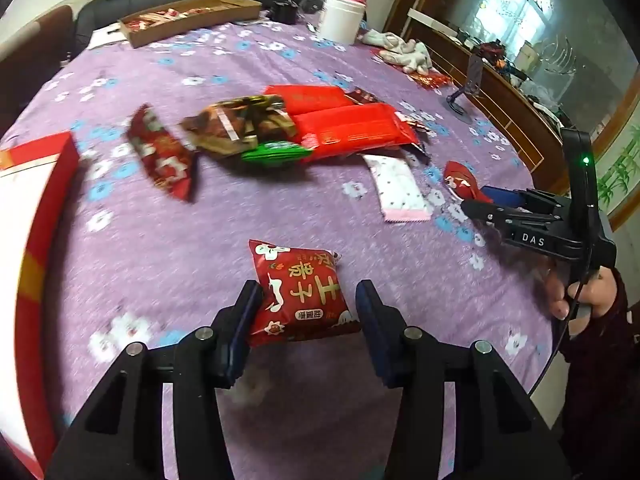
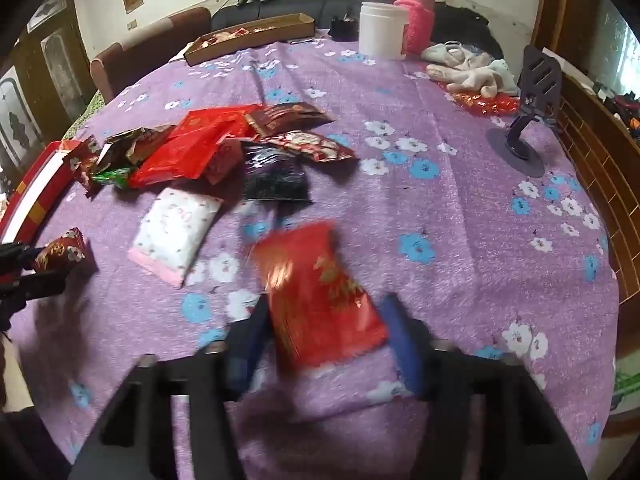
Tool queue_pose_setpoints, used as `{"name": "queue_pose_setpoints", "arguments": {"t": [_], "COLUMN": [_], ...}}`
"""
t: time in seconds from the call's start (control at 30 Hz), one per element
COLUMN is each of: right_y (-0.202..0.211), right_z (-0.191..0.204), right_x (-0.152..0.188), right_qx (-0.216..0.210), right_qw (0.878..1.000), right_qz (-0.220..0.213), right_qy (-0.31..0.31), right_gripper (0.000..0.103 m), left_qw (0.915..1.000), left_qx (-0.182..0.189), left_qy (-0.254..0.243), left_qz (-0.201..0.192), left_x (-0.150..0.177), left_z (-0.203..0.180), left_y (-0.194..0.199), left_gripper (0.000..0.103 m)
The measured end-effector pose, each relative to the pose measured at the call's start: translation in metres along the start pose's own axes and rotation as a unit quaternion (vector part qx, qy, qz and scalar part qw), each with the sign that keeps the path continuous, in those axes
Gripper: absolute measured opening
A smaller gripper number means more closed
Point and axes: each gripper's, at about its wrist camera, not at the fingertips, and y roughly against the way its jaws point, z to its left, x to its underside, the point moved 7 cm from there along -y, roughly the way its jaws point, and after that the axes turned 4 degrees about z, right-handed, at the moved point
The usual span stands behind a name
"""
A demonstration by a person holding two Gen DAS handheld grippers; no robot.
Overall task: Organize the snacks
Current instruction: 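Carry the red snack packet in the left gripper into the red box while right carries one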
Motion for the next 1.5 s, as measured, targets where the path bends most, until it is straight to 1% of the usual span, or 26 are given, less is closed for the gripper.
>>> {"name": "queue_pose_setpoints", "arguments": {"t": [0.07,0.13,0.2,0.23,0.3,0.37,0.4,0.43,0.57,0.67,0.8,0.83,0.87,0.93,0.97,1.0,1.07,1.1,1.13,1.17,1.23,1.3,1.33,1.37,1.4,1.5], "right_y": [0.002,0.004,0.007,0.009,0.014,0.019,0.020,0.021,0.021,0.018,0.011,0.009,0.007,0.005,0.004,0.005,0.009,0.013,0.018,0.025,0.032,0.035,0.033,0.029,0.023,0.018], "right_z": [0.005,0.009,0.018,0.025,0.035,0.047,0.051,0.058,0.081,0.107,0.140,0.154,0.163,0.192,0.203,0.215,0.249,0.264,0.282,0.308,0.333,0.356,0.366,0.368,0.368,0.350], "right_x": [0.001,0.002,0.005,0.009,0.012,0.017,0.019,0.021,0.025,0.022,0.011,0.005,0.000,-0.015,-0.021,-0.027,-0.044,-0.051,-0.060,-0.073,-0.084,-0.092,-0.093,-0.091,-0.091,-0.087], "right_qx": [0.001,-0.006,-0.028,-0.043,-0.068,-0.127,-0.143,-0.176,-0.244,-0.309,-0.363,-0.381,-0.393,-0.432,-0.441,-0.450,-0.485,-0.494,-0.504,-0.526,-0.547,-0.562,-0.561,-0.548,-0.536,-0.524], "right_qw": [1.000,1.000,0.999,0.999,0.997,0.990,0.987,0.981,0.963,0.942,0.921,0.914,0.909,0.892,0.888,0.884,0.867,0.863,0.859,0.848,0.834,0.825,0.826,0.834,0.840,0.849], "right_qz": [0.005,0.007,0.008,0.010,0.011,0.015,0.017,0.022,0.029,0.035,0.042,0.044,0.043,0.049,0.049,0.049,0.050,0.046,0.040,0.035,0.036,0.038,0.044,0.051,0.054,0.036], "right_qy": [-0.002,-0.011,-0.018,-0.021,-0.031,-0.059,-0.066,-0.078,-0.106,-0.124,-0.134,-0.133,-0.132,-0.126,-0.123,-0.117,-0.103,-0.094,-0.080,-0.061,-0.059,-0.052,-0.048,-0.052,-0.057,-0.067], "right_gripper": [0.045,0.043,0.042,0.040,0.036,0.033,0.031,0.030,0.030,0.027,0.025,0.020,0.019,0.019,0.018,0.014,0.010,0.010,0.010,0.010,0.014,0.014,0.018,0.026,0.042,0.043], "left_qw": [0.9999,0.9998,0.9996,0.9995,0.9994,0.9991,0.9989,0.9986,0.9958,0.9939,0.9878,0.9864,0.9853,0.9805,0.9786,0.9740,0.9683,0.9684,0.9651,0.9628,0.9605,0.9580,0.9567,0.9556,0.9548,0.9561], "left_qx": [-0.010,-0.008,-0.003,0.006,0.007,-0.001,-0.002,-0.002,0.005,-0.018,-0.072,-0.081,-0.084,-0.111,-0.125,-0.149,-0.180,-0.177,-0.184,-0.185,-0.179,-0.185,-0.191,-0.193,-0.194,-0.186], "left_qy": [0.005,0.018,0.028,0.032,0.032,0.032,0.033,0.035,0.054,0.062,0.075,0.078,0.088,0.100,0.106,0.117,0.121,0.133,0.147,0.157,0.175,0.181,0.181,0.183,0.187,0.192], "left_qz": [-0.006,-0.003,-0.003,-0.003,-0.011,-0.027,-0.032,-0.039,-0.073,-0.090,-0.117,-0.120,-0.120,-0.127,-0.124,-0.123,-0.124,-0.115,-0.116,-0.118,-0.121,-0.123,-0.124,-0.126,-0.126,-0.121], "left_x": [0.006,0.011,0.009,0.013,0.018,0.022,0.024,0.024,0.025,0.025,0.025,0.024,0.023,0.022,0.022,0.022,0.023,0.024,0.027,0.030,0.036,0.042,0.047,0.050,0.053,0.059], "left_z": [0.006,0.014,0.011,0.022,0.028,0.033,0.032,0.035,0.052,0.072,0.107,0.117,0.128,0.152,0.161,0.176,0.192,0.199,0.206,0.213,0.222,0.226,0.227,0.230,0.232,0.235], "left_y": [0.004,0.011,0.013,0.019,0.025,0.037,0.042,0.045,0.061,0.076,0.104,0.110,0.112,0.121,0.123,0.125,0.135,0.128,0.131,0.134,0.133,0.136,0.139,0.141,0.141,0.142], "left_gripper": [0.047,0.047,0.047,0.047,0.047,0.047,0.047,0.047,0.047,0.047,0.047,0.047,0.047,0.048,0.048,0.048,0.048,0.048,0.049,0.050,0.051,0.053,0.053,0.054,0.054,0.054]}}
